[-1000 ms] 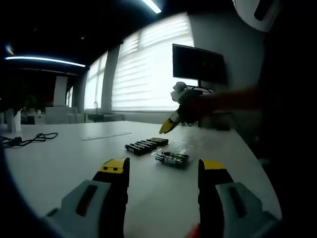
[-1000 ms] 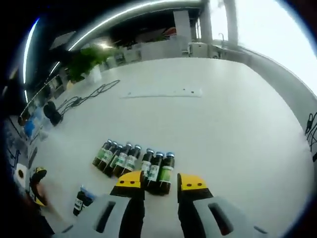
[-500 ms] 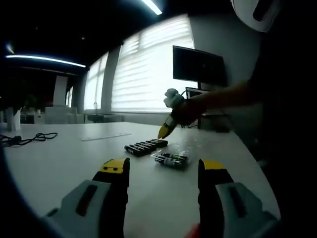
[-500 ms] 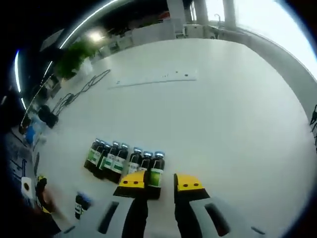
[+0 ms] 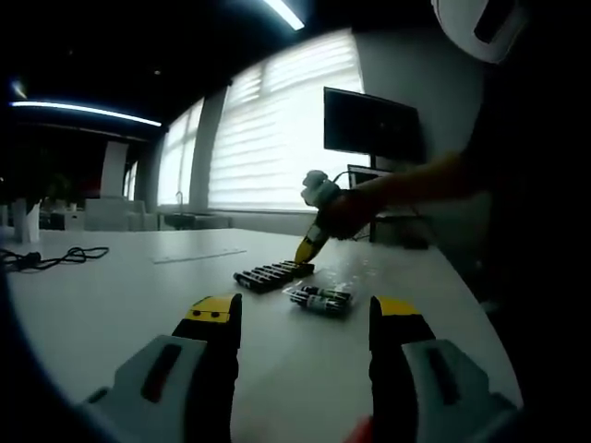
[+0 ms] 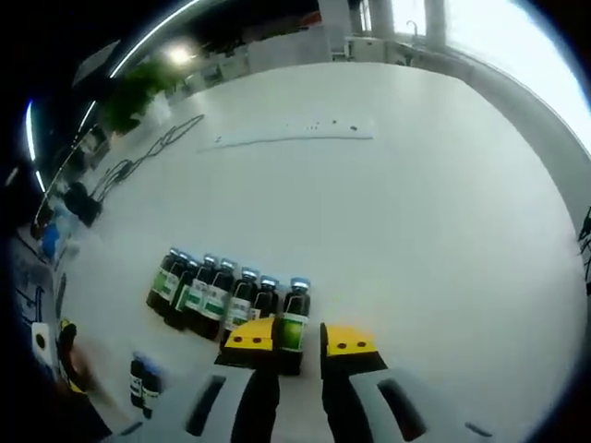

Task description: Grip medicine bottles put into box

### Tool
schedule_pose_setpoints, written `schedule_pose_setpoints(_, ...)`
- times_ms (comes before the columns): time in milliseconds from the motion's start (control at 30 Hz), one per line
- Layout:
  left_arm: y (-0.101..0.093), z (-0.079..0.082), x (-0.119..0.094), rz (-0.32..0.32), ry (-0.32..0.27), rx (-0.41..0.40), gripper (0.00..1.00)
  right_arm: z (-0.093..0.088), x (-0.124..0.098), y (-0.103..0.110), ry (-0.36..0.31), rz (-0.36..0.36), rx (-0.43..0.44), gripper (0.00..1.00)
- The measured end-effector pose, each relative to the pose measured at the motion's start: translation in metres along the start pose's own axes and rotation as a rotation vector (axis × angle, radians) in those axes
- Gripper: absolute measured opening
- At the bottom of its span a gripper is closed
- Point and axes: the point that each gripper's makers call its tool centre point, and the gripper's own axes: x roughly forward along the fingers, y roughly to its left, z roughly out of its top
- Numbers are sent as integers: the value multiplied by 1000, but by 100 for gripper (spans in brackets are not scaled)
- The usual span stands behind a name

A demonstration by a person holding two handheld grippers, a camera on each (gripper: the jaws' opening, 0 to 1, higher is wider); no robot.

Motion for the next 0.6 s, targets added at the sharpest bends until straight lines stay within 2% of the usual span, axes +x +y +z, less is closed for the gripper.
schedule_pose_setpoints(67,0,0,0,1,0,0,48,-2,3,-1,10,2,5,11)
schedule_pose_setpoints(100,0,0,0,2,0,-1,48,0,4,0,-15,3,12,9)
schedule_pose_setpoints(133,0,0,0,3,0,-1,48,-4,2,-1,6,-6,15,8)
schedule_pose_setpoints(467,0,0,-1,5,1,3,48,-7,1,-2,-19,-2,60,7)
schedule_pose_setpoints(600,-1,1,-1,5,2,8,48,-8,-1,-2,-23,6,103,7)
